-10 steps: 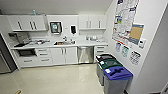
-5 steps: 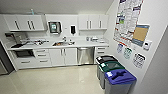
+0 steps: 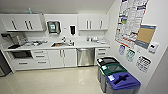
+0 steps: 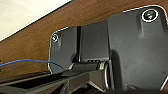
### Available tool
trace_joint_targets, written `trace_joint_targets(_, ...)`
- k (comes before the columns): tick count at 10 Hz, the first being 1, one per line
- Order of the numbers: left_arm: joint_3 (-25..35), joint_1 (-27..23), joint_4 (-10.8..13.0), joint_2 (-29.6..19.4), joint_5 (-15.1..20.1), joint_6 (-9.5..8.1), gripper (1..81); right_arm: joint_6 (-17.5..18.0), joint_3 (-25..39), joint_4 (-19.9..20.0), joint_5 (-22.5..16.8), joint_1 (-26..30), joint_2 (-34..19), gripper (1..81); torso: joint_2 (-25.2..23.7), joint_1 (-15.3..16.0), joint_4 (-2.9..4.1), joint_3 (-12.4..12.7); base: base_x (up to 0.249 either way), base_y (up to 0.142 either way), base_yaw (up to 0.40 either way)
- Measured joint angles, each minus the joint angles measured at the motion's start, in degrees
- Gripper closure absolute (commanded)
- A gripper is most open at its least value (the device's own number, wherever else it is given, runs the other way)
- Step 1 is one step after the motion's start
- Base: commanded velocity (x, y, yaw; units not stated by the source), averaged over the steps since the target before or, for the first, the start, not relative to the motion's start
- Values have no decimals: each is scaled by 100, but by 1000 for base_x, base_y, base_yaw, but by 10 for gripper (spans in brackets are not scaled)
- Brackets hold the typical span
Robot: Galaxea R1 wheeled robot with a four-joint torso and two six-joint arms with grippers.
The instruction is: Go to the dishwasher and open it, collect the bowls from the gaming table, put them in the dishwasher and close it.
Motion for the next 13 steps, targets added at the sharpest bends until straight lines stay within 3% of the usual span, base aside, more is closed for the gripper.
trace_joint_targets(13,28,-11,0,-16,4,0,10,-2,-23,-2,0,0,0,10,0,2,0,0,171,75,0)
